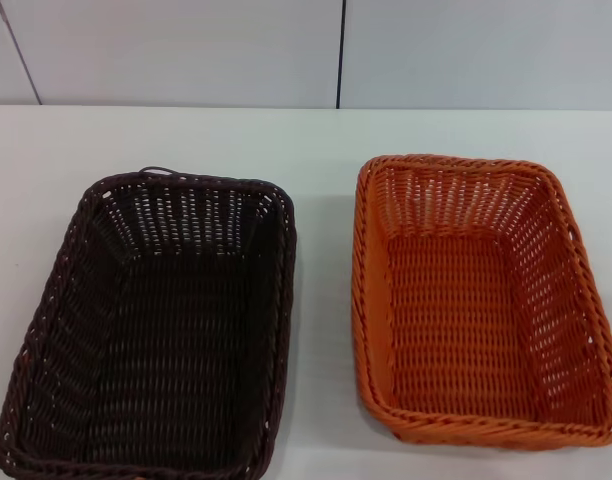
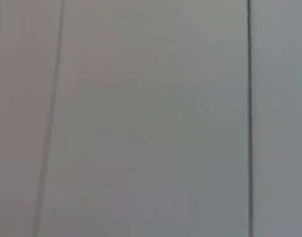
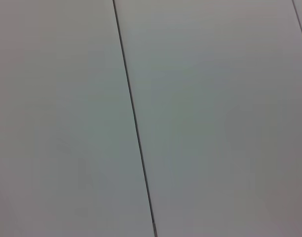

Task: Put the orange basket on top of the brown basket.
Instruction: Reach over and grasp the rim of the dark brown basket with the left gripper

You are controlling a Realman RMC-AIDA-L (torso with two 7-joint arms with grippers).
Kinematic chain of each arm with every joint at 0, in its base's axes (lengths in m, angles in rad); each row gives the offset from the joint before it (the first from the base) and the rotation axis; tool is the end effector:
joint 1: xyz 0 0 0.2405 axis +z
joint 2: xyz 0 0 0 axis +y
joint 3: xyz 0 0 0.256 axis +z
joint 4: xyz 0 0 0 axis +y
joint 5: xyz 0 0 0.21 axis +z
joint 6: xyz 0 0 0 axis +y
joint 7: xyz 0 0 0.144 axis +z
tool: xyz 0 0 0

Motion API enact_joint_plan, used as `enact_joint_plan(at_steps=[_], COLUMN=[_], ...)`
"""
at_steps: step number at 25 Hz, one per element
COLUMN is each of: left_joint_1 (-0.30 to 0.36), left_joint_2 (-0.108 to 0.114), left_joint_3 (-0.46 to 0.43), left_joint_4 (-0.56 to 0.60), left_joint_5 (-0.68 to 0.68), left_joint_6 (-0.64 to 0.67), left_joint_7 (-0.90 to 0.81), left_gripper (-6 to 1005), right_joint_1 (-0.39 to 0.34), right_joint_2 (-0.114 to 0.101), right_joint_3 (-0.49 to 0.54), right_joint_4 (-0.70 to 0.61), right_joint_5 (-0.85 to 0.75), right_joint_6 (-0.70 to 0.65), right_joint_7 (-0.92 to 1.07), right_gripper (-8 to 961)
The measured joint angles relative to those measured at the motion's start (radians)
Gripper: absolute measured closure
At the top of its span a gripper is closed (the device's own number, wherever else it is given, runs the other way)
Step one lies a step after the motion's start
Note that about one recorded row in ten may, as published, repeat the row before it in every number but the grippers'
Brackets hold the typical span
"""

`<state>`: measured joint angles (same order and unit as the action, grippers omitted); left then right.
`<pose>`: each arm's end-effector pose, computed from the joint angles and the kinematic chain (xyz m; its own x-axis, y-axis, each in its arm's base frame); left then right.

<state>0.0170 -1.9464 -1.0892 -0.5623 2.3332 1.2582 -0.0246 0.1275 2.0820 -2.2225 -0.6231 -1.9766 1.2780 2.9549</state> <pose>-0.3909 0.2304 0.0750 0.7123 -0.1807 0.6782 0.7010 0.2296 -0.6752 0.3343 0.2734 0.0177 0.6193 0.2210 -0.7534 -0.7793 0.2898 -0.5556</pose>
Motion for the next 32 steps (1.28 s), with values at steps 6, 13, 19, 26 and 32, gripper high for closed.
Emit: enact_joint_plan(at_steps=[6,13,19,26,32], left_joint_1=[0.157,0.272,0.212,0.029,-0.029], left_joint_2=[0.122,0.040,-0.058,-0.111,-0.113], left_joint_3=[-0.180,-0.400,-0.516,-0.544,-0.500], left_joint_4=[-0.598,-1.116,-1.387,-1.435,-1.437], left_joint_5=[0.197,0.409,0.420,0.437,0.436], left_joint_6=[-0.639,-1.389,-1.984,-2.412,-2.467], left_joint_7=[0.037,0.055,0.195,0.267,0.256], left_gripper=[248,259,268,278,287], right_joint_1=[0.012,0.015,0.029,0.051,0.053], right_joint_2=[-0.004,-0.005,-0.005,-0.006,-0.005], right_joint_3=[0.012,0.026,0.040,0.045,0.048], right_joint_4=[0.014,0.029,0.045,0.066,0.074], right_joint_5=[0.001,0.002,0.003,0.003,0.003], right_joint_6=[-0.046,-0.071,-0.116,-0.146,-0.149], right_joint_7=[0.001,0.001,0.001,0.001,0.001], right_gripper=[176,177,177,177,176])
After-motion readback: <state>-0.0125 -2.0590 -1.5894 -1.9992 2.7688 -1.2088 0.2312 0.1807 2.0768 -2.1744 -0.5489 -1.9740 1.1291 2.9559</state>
